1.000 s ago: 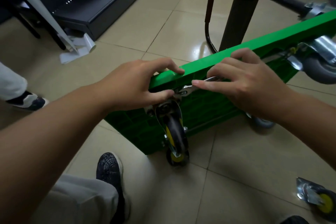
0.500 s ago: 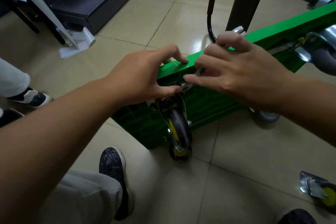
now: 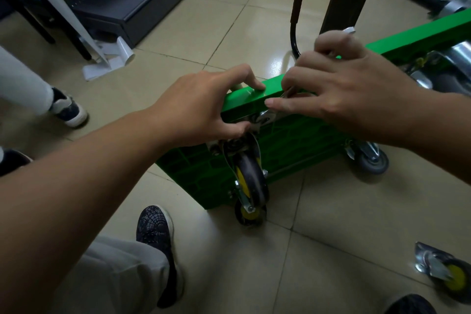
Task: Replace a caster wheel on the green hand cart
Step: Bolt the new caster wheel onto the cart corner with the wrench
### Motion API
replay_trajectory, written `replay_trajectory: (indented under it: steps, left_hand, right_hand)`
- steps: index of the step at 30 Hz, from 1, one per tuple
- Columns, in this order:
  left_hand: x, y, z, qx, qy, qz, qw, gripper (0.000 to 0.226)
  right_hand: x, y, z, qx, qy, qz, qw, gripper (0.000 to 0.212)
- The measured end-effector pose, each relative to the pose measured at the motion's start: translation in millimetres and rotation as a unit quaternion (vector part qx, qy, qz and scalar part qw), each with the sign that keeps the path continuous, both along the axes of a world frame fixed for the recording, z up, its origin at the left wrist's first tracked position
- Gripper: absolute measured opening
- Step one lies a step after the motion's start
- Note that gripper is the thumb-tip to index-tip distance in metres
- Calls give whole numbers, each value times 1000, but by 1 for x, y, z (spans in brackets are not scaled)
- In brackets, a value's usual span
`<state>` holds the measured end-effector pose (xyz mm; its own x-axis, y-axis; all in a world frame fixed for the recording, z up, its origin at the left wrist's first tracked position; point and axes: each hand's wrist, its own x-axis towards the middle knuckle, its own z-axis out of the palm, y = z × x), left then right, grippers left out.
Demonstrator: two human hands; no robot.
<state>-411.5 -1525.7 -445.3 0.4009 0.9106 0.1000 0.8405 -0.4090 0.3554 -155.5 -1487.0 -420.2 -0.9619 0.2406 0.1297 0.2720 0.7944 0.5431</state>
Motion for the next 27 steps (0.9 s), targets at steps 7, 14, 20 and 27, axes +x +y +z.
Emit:
replay_trajectory:
  steps: [7, 14, 20, 27]
  left_hand:
    - [-1, 1, -4, 17, 1, 3, 1000, 57]
    - [3, 0, -4, 31, 14, 13, 999, 61]
    - [7, 2, -2, 18, 26, 22, 999, 65]
    - [14, 3, -6, 48, 47, 44, 997, 65]
  right_hand:
    - [-18, -2, -2, 45, -30, 6, 999, 52]
    - [-5, -7, -17, 22, 15, -18, 999, 48]
    - [0, -3, -29, 15, 80, -9, 997, 31]
    - [-5, -3, -31, -3, 134, -72, 988, 16]
